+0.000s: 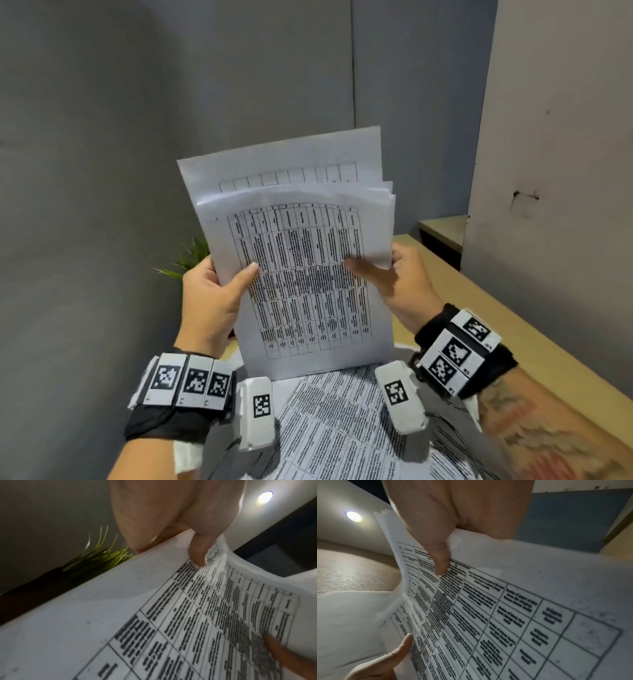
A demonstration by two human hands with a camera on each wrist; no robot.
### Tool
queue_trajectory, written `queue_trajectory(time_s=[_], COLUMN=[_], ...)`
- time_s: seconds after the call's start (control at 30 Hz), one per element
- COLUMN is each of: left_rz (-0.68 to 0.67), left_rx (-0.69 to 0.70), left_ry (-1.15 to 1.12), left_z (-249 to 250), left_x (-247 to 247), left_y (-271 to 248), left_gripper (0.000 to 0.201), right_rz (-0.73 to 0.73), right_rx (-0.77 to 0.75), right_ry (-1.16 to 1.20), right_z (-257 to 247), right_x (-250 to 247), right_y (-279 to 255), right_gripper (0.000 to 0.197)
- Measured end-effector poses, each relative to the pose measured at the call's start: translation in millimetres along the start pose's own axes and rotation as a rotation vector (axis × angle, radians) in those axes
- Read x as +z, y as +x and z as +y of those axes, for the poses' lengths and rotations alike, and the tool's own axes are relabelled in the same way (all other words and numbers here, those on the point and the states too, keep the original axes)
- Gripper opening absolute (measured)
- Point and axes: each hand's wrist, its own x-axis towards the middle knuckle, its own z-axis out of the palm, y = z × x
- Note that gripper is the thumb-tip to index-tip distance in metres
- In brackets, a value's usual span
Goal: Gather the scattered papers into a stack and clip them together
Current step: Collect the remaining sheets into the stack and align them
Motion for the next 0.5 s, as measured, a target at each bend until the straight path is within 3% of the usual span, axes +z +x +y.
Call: queue_trajectory(time_s=[0.1, 0.17, 0.3, 0.4, 0.5], left_rz=[0.019, -0.038, -0.184, -0.224, -0.251], left_rx=[0.049, 0.057, -0.104, -0.234, -0.258], left_ry=[-0.104, -0.205, -0.196, -0.138, -0.135], left_z=[10.9, 14.6, 1.5, -11.2, -11.9], left_x=[1.8, -2.1, -6.6, -4.2, -2.4], left_y=[3.4, 6.2, 4.3, -1.1, -3.2], left_gripper=[0.025, 0.029, 0.058, 0.053, 0.056], right_rz=[0.016, 0.002, -0.088, -0.146, -0.084], right_rx=[-0.065, -0.088, 0.067, 0.171, 0.138], right_ry=[-0.001, 0.012, 0.079, 0.021, 0.002], right_z=[-12.3, -20.0, -17.2, -6.9, -7.5], right_x=[0.6, -0.6, -10.7, -11.3, -7.8], right_y=[3.6, 3.9, -2.9, -8.8, -7.7], right_gripper=[0.022, 0.026, 0.041, 0.039, 0.028])
